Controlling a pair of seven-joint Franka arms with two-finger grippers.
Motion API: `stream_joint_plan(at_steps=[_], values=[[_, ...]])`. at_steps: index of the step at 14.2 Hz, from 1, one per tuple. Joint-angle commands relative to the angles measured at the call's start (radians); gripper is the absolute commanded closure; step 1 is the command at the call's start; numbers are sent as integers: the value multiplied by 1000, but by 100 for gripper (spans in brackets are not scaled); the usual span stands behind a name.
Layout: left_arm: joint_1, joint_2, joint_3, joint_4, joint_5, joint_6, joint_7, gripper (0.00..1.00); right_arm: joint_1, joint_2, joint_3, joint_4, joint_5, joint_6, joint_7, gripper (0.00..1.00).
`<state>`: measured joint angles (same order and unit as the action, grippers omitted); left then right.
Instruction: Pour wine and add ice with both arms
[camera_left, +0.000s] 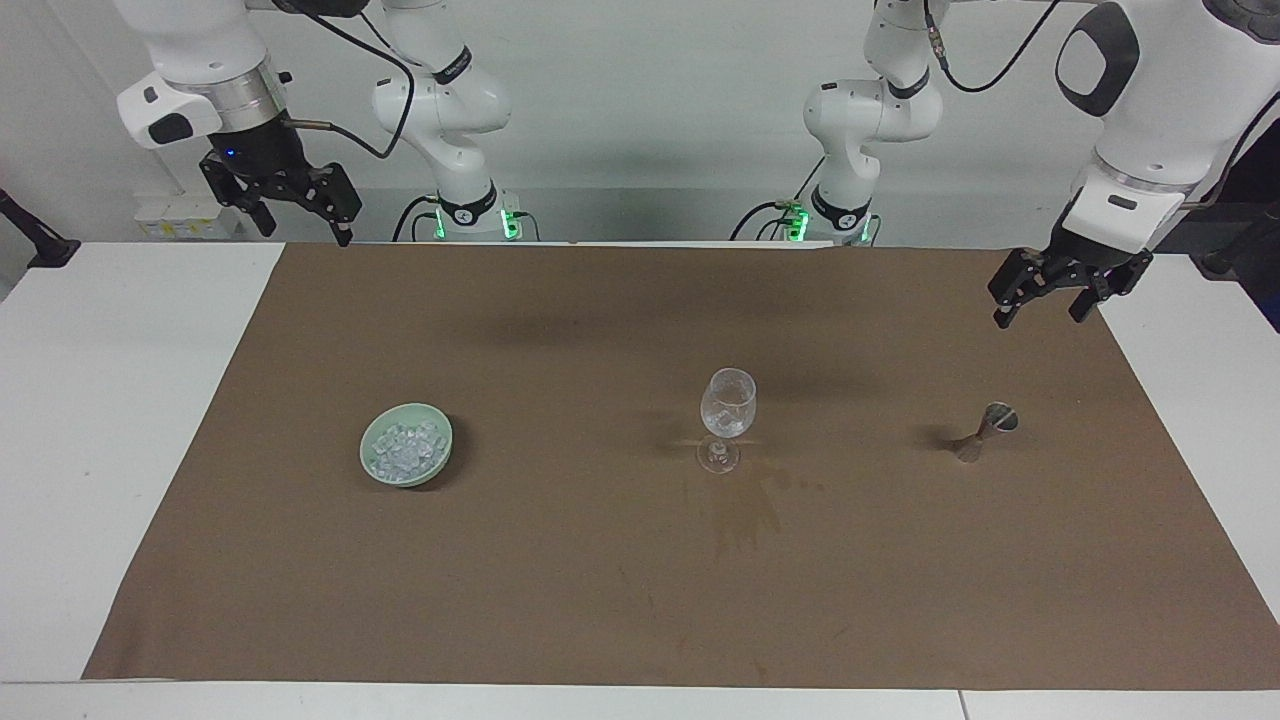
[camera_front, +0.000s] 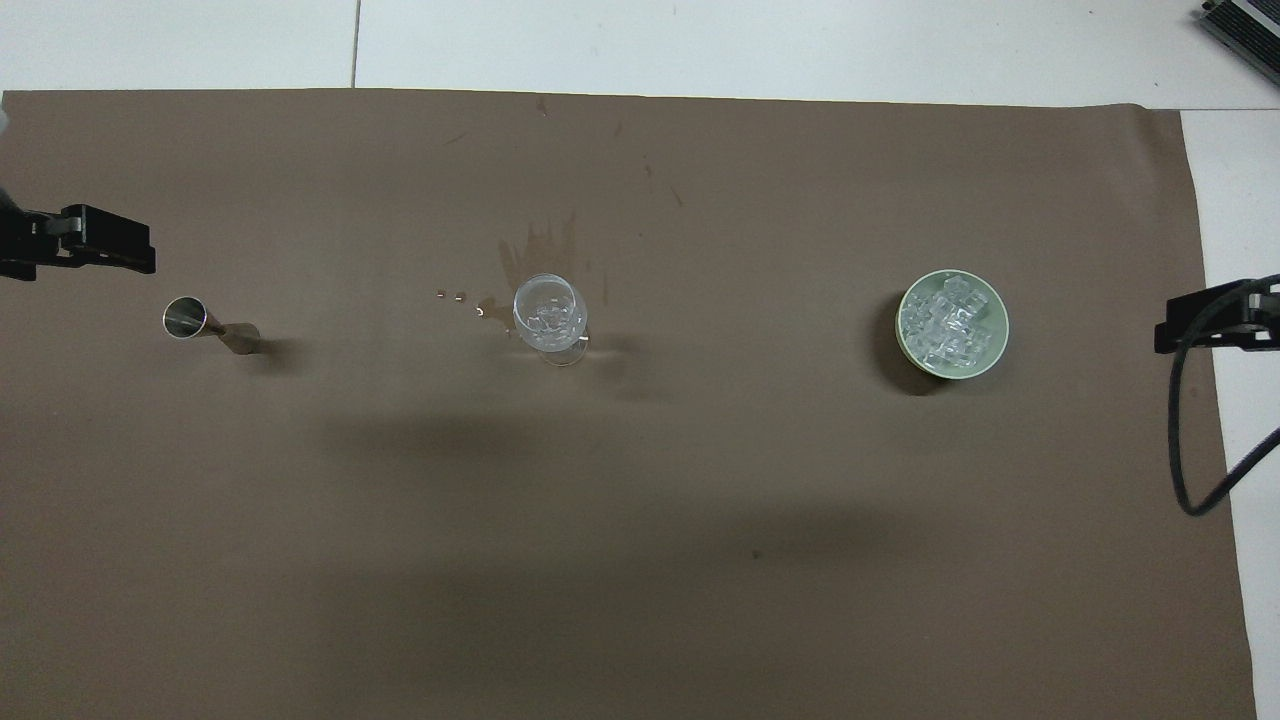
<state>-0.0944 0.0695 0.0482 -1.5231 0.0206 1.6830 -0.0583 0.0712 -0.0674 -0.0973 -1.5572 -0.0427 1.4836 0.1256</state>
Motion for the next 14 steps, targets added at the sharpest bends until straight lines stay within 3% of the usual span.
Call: stream_joint_plan(at_steps=[1,14], values=[[5,4,-5,11,7,-25,-9,0,-10,-20,4,-29,32,38,-21,0],[5,3,-4,12,7,-46,63,0,2,-23,4,-18,50,17,-12,0]])
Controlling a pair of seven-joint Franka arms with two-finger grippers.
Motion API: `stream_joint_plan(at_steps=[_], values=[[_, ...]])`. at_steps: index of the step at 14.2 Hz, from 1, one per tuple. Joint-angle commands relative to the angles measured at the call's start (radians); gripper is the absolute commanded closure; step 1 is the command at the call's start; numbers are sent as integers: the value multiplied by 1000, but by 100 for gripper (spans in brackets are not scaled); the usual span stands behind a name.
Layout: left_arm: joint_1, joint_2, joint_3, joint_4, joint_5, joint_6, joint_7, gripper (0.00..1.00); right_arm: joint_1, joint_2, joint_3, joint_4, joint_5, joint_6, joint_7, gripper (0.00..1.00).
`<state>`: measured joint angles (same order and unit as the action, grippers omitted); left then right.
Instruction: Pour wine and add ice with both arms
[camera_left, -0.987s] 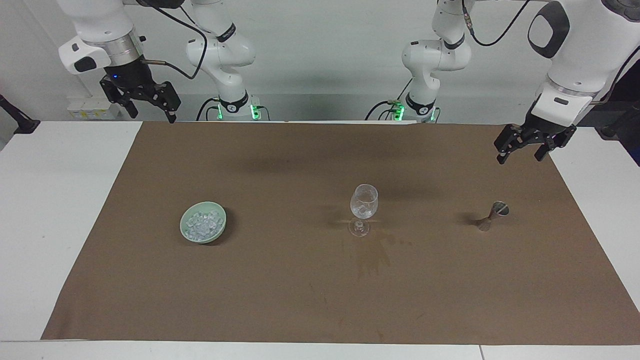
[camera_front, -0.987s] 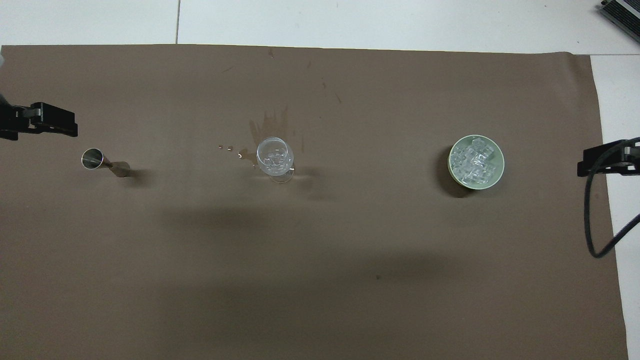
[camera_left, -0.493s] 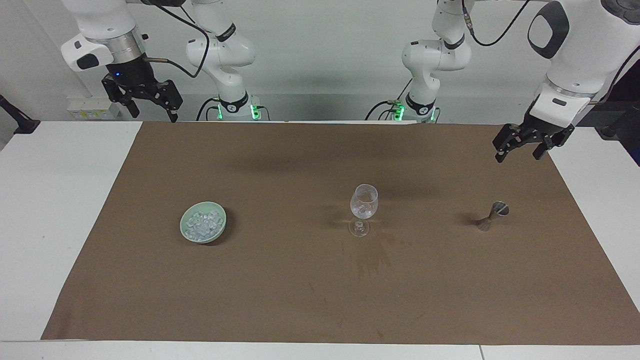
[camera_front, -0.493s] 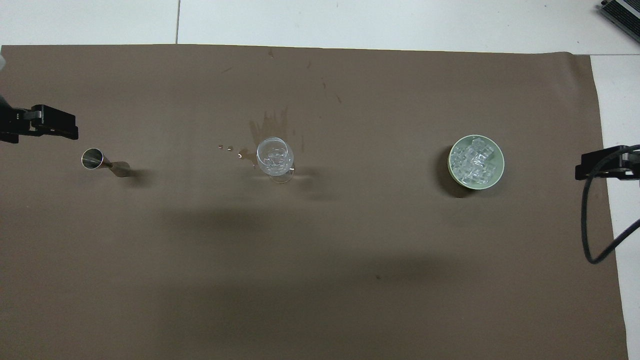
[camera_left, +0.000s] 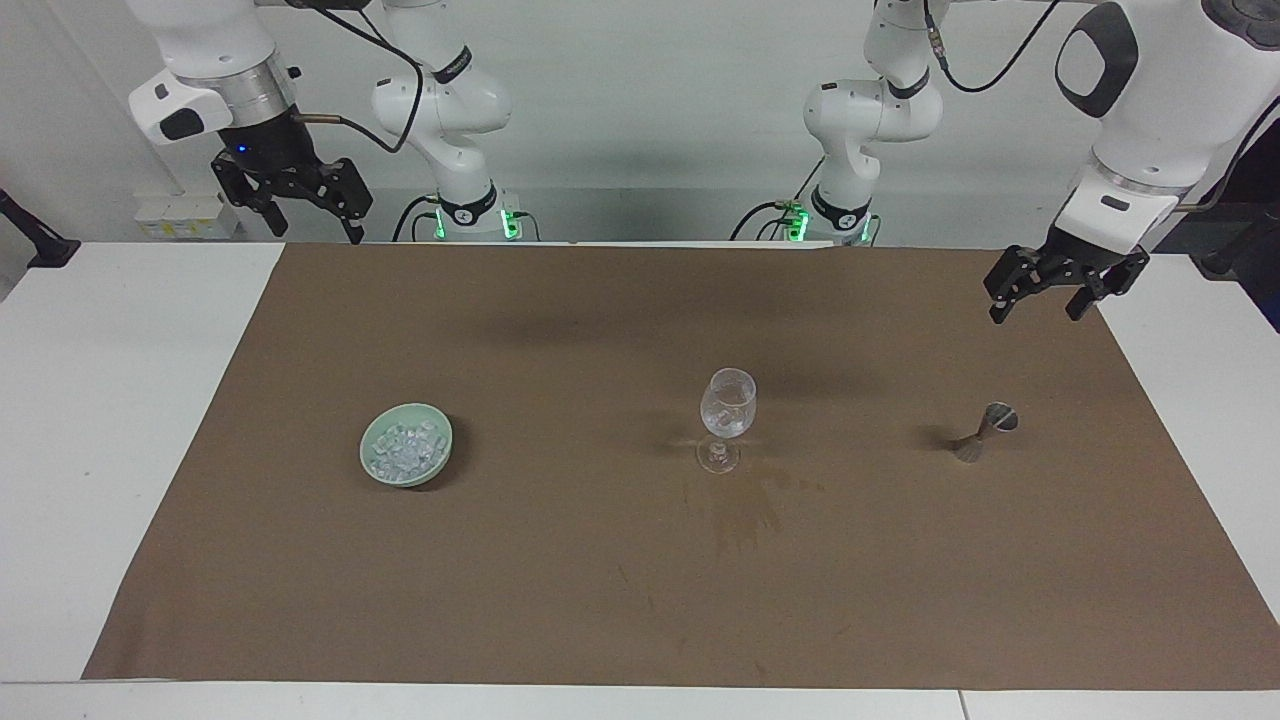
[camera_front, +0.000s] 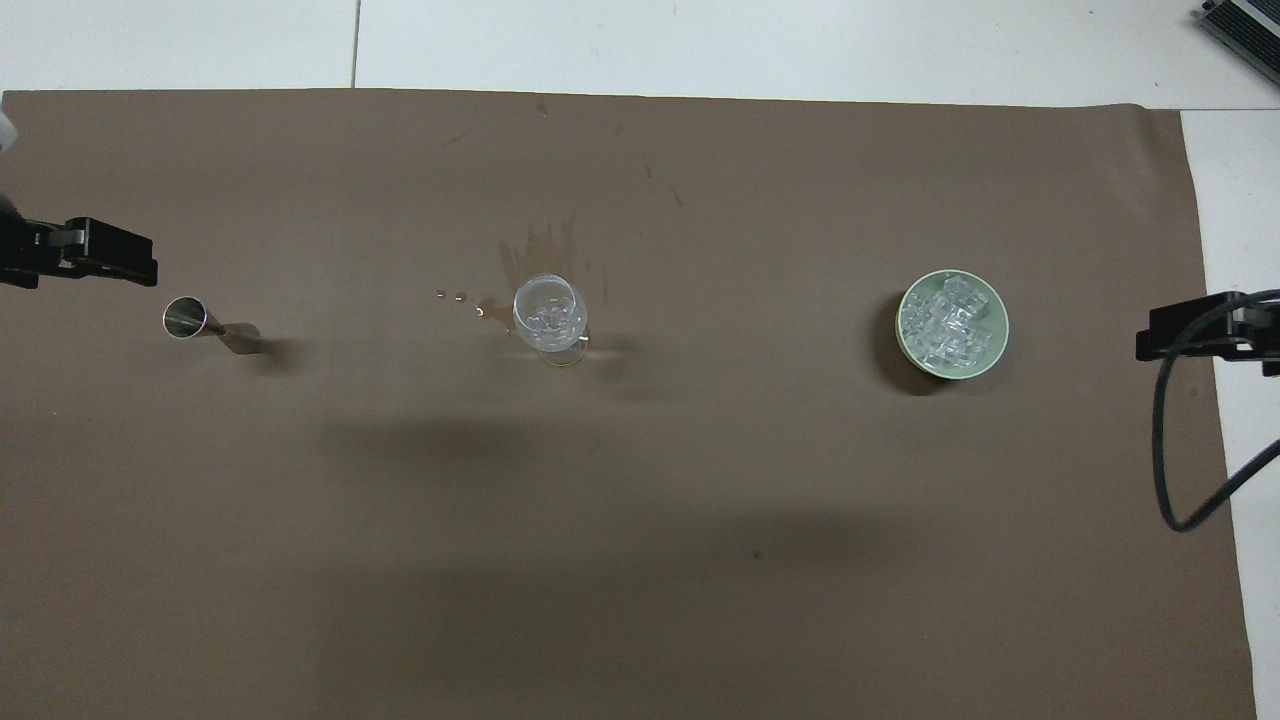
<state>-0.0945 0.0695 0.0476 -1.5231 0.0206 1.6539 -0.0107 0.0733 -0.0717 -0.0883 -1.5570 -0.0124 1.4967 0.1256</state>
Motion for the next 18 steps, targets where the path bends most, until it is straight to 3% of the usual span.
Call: stream_joint_plan(at_steps=[1,18], values=[[6,3,-3,12,7,-17,14,0,0,-22,-5,-21,16,-1,-17,0],[2,-2,-3,17,-2,-16,14,0,3,-33,-5,-32,25,-49,-29,0]])
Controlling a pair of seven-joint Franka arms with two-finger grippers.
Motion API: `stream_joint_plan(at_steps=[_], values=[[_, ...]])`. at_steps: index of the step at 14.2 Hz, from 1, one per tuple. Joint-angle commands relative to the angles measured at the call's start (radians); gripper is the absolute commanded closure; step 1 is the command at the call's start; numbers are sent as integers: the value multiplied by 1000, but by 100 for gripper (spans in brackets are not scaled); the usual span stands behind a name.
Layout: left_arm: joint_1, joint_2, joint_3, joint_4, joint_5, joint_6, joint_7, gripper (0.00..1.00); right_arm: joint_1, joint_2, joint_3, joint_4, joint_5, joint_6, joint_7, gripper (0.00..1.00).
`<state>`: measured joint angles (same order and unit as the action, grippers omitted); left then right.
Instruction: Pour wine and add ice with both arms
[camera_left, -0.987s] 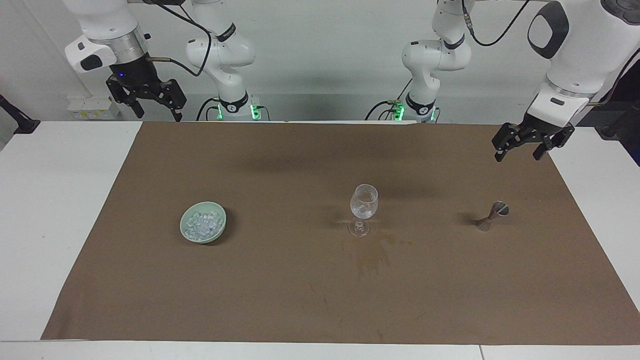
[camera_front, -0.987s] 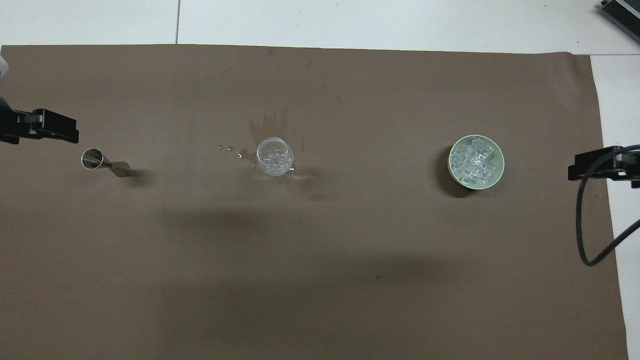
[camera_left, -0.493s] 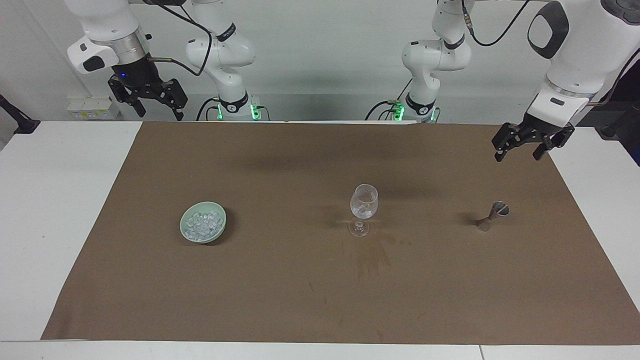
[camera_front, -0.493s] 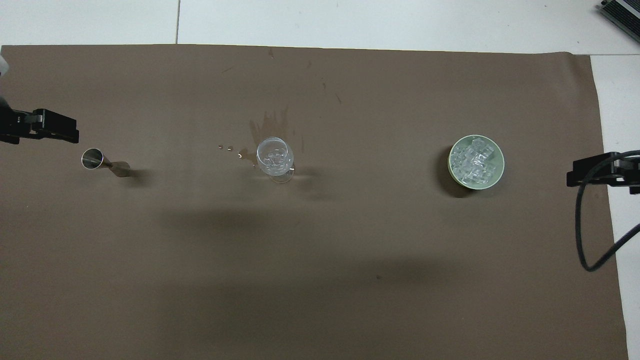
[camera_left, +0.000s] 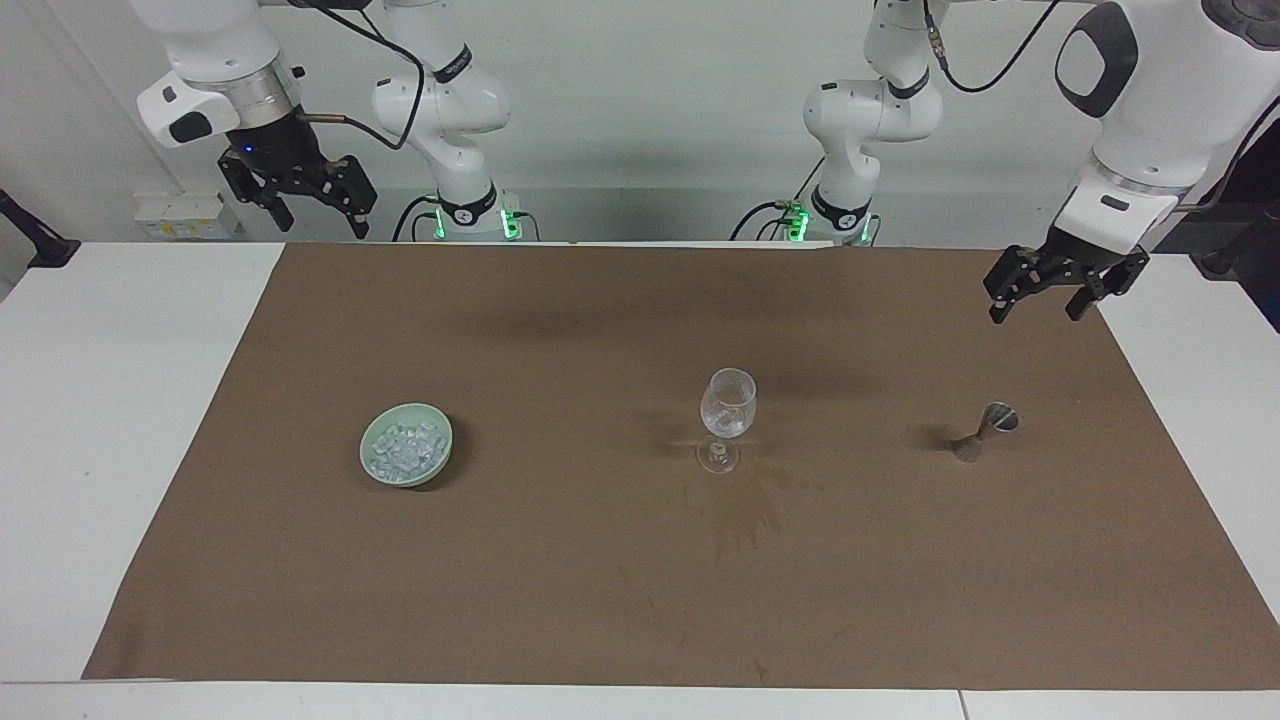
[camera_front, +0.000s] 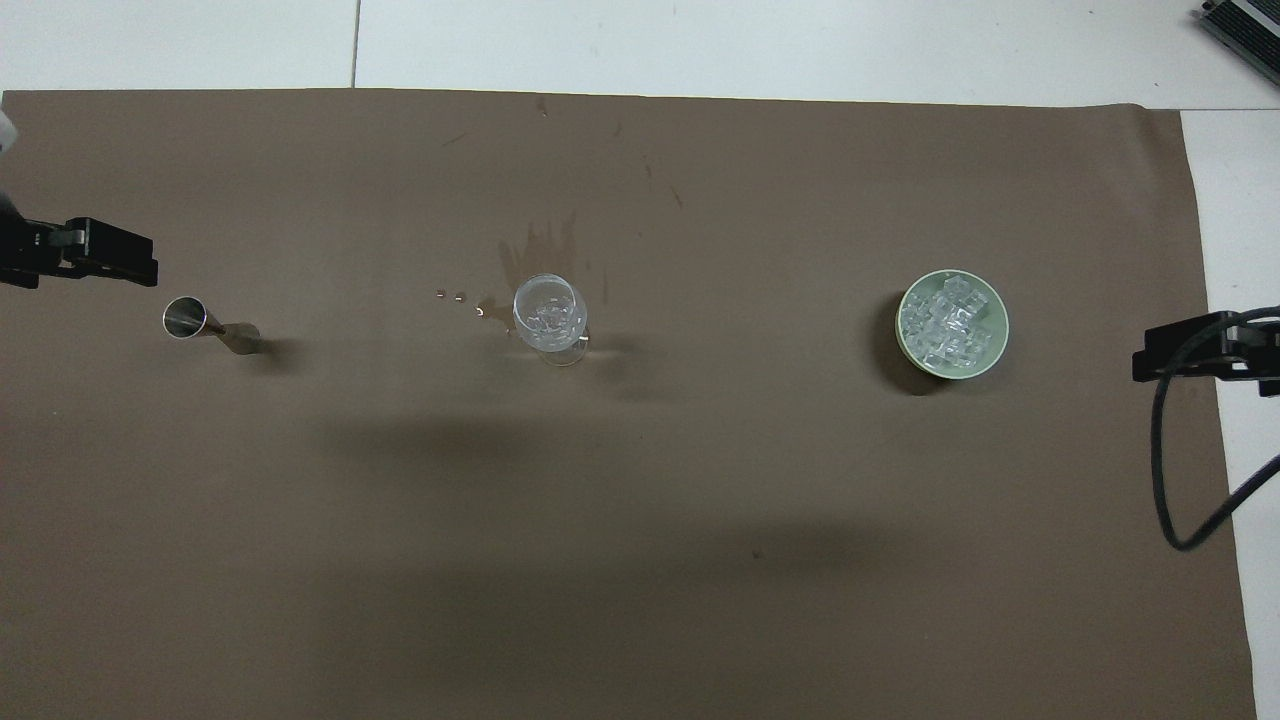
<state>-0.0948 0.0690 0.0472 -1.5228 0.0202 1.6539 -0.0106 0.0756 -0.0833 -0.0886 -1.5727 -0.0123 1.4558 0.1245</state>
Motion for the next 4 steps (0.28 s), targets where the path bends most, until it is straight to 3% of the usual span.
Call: stream_joint_plan(at_steps=[1,4], values=[[3,-3,-3,16,-2,-17,14,0,1,-21,-5,-18,23,-6,-29,0],[0,-8,-4,18,-3,-19,12,0,1,-21,-5,-21,15,-2,-69,0]])
